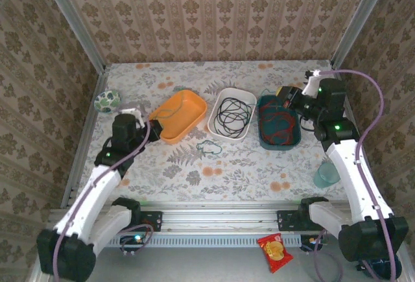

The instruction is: Untangle the cables

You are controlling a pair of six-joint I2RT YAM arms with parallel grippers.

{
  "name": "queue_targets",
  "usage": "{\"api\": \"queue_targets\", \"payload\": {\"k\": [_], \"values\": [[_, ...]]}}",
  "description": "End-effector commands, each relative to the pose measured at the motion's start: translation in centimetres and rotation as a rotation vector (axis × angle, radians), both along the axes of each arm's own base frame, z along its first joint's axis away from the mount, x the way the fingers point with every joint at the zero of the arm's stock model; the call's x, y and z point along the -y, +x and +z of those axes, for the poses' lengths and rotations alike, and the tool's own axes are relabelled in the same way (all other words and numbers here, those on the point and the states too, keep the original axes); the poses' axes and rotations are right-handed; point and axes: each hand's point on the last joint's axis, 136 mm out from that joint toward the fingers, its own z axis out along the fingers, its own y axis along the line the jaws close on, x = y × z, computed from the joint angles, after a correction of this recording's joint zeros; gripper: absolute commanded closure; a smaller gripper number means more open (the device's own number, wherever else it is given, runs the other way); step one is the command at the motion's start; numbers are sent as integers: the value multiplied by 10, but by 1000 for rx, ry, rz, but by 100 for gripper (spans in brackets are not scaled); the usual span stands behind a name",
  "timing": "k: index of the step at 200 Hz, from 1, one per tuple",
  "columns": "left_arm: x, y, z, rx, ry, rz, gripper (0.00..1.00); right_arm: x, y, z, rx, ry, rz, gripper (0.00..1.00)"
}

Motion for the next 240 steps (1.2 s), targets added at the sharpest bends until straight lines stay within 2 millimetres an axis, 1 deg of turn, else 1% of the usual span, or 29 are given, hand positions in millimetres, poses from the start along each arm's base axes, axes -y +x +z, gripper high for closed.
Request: {"api": "queue_targets", "payload": {"k": [1, 29, 63, 74, 83, 101, 117, 127, 136, 148, 158, 172, 177, 189, 191, 194, 204, 221, 234, 240], "values": [[12, 13, -3, -18, 88, -118, 100, -15, -8, 13, 46, -54, 83, 100], [8, 26, -28, -89, 208, -139, 100, -23, -13, 12, 50, -61, 120, 100], [10, 36, -50, -134, 290, -192, 100, -45, -23, 10, 56, -91, 206, 100], [8, 40, -54, -137, 312, -191, 89, -53, -25, 11, 61, -103, 228, 100], [6, 43, -55, -131, 326, -182, 76, -59, -27, 12, 66, -110, 243, 100], [5, 51, -43, -73, 329, -158, 59, -74, -28, 12, 66, -107, 274, 100], [5, 57, -22, 8, 317, -137, 55, -92, -28, 13, 69, -85, 308, 100], [1, 59, -7, 58, 311, -102, 47, -106, -27, 14, 72, -56, 333, 100], [-8, 60, 5, 96, 313, -42, 38, -119, -25, 15, 68, -25, 351, 100], [-27, 57, 16, 122, 312, 77, 31, -135, -18, 17, 71, 21, 365, 100], [-42, 49, 20, 131, 311, 170, 27, -147, -11, 19, 73, 59, 369, 100], [-76, 29, 17, 96, 318, 361, 24, -165, 0, 21, 76, 95, 376, 100], [-88, 20, 14, 75, 316, 430, 23, -172, 4, 22, 75, 102, 376, 100], [-113, -7, -2, 7, 306, 564, 23, -188, 15, 21, 77, 115, 381, 100], [-116, -11, -5, -2, 304, 582, 23, -190, 16, 24, 83, 121, 382, 100], [-120, -18, -10, -18, 298, 607, 23, -196, 22, 16, 67, 121, 384, 100], [-127, -36, -23, -46, 267, 648, 25, -212, 31, 14, 70, 151, 411, 99], [-135, -63, -45, -87, 267, 676, 26, -236, 52, 4, 38, 192, 428, 99], [-142, -82, -56, -121, 265, 704, 26, -248, 68, 2, 30, 233, 426, 99], [-144, -89, -60, -135, 265, 709, 26, -253, 76, -2, 19, 248, 424, 99]]}}
